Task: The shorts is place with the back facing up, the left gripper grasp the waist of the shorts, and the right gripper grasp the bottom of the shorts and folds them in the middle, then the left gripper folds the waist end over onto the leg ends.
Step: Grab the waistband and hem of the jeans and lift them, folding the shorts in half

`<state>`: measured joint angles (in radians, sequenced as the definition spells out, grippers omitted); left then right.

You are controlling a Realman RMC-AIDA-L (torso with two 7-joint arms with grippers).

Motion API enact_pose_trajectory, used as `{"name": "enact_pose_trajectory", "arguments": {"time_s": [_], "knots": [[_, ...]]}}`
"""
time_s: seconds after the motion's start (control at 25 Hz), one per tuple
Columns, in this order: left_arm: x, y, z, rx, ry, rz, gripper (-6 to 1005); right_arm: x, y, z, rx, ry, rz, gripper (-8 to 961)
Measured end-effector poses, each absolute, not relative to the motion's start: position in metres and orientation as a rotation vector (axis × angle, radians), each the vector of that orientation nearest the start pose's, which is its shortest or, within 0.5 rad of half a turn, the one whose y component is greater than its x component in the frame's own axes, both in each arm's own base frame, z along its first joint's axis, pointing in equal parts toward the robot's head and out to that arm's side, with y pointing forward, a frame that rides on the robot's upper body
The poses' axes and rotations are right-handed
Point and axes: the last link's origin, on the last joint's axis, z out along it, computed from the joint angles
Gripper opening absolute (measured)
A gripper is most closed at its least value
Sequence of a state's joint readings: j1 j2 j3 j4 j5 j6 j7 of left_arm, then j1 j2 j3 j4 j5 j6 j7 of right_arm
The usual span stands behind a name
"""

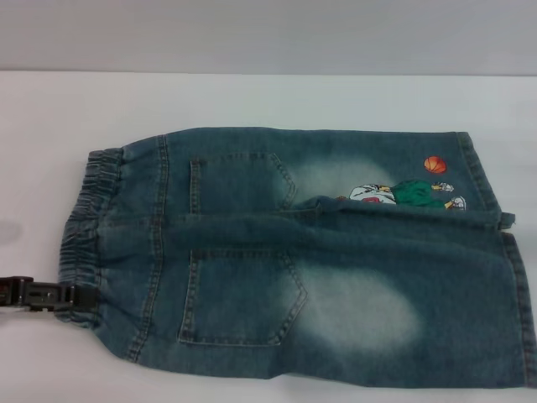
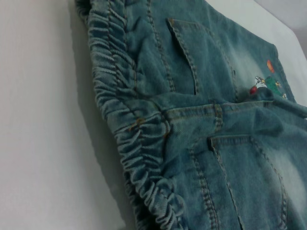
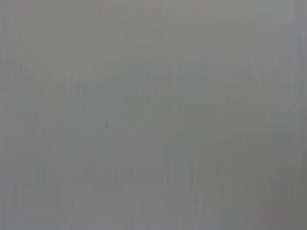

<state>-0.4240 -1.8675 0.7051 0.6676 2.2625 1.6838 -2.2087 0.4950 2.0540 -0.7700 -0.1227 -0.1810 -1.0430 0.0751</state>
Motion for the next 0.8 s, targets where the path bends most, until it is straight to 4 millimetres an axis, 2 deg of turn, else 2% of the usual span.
{"name": "enact_pose_trajectory", "arguments": {"time_s": [0.28,0.68,0.8], "knots": [[-0.351,0.280,0.071,-2.373,-1.861,-0.261,841,0.386,0.350,0.084,-1.141,0.596,0.507,693],[-0.355,0.275,0.062,-2.384,-1.891,-0.147,681,0.388,0.349,0.084,-1.139,0.598,0.504,694],[-0.354,0.275,0.059,-2.395,-1.892,-0.139,562,0.388,0.349,0.084,-1.139,0.598,0.503,694]]}}
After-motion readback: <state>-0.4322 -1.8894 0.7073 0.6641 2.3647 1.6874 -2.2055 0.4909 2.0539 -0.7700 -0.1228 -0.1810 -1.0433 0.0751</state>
